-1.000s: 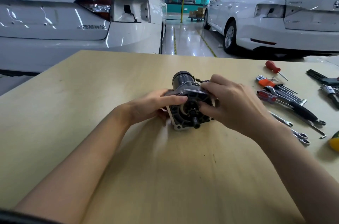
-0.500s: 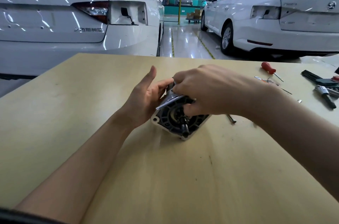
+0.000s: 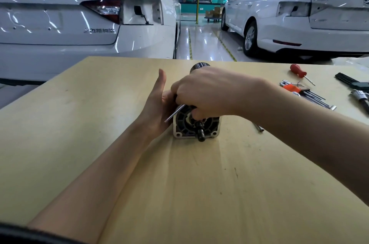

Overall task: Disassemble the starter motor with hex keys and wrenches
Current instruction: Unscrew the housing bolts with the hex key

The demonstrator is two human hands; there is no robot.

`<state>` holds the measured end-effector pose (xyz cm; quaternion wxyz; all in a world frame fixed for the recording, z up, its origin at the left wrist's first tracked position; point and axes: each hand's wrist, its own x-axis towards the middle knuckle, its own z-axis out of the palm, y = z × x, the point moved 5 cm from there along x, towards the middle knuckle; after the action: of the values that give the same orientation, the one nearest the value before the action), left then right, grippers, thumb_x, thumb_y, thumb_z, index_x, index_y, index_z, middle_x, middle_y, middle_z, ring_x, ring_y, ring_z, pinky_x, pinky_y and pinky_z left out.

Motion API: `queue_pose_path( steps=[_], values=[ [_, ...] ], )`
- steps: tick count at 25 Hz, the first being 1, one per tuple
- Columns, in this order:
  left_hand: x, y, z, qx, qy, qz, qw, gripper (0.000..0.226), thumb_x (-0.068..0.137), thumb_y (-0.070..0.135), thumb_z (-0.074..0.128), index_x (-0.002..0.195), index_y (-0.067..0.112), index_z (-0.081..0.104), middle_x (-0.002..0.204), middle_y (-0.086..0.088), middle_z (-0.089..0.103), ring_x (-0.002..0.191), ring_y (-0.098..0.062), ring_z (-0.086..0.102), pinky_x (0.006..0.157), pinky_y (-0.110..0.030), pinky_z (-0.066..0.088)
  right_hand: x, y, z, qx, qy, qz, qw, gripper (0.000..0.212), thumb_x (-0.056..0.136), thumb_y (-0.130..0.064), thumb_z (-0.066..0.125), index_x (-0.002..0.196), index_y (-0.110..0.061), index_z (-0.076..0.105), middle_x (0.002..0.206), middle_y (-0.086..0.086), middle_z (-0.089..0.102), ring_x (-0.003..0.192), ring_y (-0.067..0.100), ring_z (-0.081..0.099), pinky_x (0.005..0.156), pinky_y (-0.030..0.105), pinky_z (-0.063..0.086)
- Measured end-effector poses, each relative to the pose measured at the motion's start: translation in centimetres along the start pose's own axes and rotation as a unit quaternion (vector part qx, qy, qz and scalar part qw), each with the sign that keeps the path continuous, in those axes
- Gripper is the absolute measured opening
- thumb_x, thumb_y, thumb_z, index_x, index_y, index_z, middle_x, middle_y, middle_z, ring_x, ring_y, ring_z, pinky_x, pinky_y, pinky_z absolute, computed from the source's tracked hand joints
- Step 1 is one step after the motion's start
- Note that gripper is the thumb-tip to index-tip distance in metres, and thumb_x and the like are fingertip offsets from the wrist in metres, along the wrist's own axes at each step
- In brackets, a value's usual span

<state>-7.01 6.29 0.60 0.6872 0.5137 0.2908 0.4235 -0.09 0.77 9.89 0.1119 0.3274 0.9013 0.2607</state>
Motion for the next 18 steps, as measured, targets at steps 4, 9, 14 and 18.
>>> queue_pose_path(
  steps=[4,9,14,18],
  values=[
    [0.2,0.8,-0.1,0.100,0.041,0.045,0.993,0.084,0.084,0.074,0.031,0.141,0.014,0.049,0.146,-0.006,0.048,0.134,-0.009,0.043,0.111,-0.032,0.036,-5.3,4.0,0.4,0.376,0.264,0.166,0.873,0.029,0.088,-0.038,0.063,0.082,-0.011,0.071,0.073,-0.005,0.052,0.059,0.003,0.045,0.054,0.015,0.034],
    [-1.9,4.6,1.4,0.258,0.215,0.286,0.898,0.029,0.084,0.029,0.052,0.109,0.018,0.060,0.108,0.006,0.063,0.102,-0.002,0.058,0.092,-0.021,0.045,-11.1,4.4,8.5,0.708,0.392,0.419,0.411,0.041,0.102,-0.023,0.040,0.077,-0.010,0.071,0.064,0.000,0.054,0.051,0.010,0.048,0.050,0.026,0.042],
    [-4.0,4.1,4.4,0.430,0.170,0.368,0.806,0.012,0.077,0.004,0.061,0.087,0.007,0.067,0.092,-0.010,0.059,0.084,-0.011,0.056,0.078,-0.014,0.042,-10.1,2.2,11.4,0.785,0.346,0.419,0.298,0.051,0.102,-0.022,0.040,0.059,-0.010,0.065,0.060,0.004,0.048,0.044,0.012,0.040,0.045,0.025,0.038],
    [-3.9,4.0,4.7,0.495,0.105,0.342,0.792,0.028,0.070,0.006,0.063,0.096,0.010,0.069,0.128,-0.007,0.051,0.123,-0.021,0.047,0.104,-0.022,0.035,-9.4,0.6,11.9,0.809,0.333,0.413,0.252,0.043,0.102,-0.023,0.041,0.065,-0.007,0.053,0.058,0.005,0.043,0.038,0.014,0.039,0.038,0.024,0.038]
  ],
)
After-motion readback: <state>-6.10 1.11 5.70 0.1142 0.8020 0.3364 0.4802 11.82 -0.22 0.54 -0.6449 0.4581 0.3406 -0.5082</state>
